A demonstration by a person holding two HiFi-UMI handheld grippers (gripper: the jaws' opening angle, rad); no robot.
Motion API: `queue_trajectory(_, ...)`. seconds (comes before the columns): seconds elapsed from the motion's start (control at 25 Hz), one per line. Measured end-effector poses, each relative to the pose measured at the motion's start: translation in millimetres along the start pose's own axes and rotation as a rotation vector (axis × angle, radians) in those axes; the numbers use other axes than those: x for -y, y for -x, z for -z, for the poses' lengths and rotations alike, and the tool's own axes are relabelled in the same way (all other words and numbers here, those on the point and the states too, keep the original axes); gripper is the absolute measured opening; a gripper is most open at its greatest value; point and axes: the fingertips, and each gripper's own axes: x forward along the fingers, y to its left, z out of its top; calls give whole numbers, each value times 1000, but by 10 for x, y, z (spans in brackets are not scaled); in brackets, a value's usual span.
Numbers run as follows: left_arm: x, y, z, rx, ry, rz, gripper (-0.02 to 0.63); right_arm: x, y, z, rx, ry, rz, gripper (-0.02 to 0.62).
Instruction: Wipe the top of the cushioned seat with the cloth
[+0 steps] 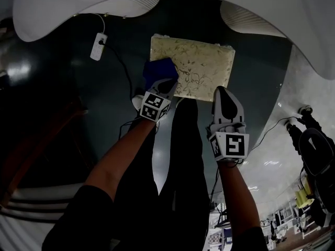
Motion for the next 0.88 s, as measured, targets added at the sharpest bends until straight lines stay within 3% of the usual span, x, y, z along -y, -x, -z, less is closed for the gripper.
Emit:
queue_trajectory(0.32,340,-213,-43,-43,8,52,36,105,57,-8,0,-2,14,37)
queue_trajectory(0.88,628,-391,-63,-81,-72,103,37,408,201,106,7,-54,59,37)
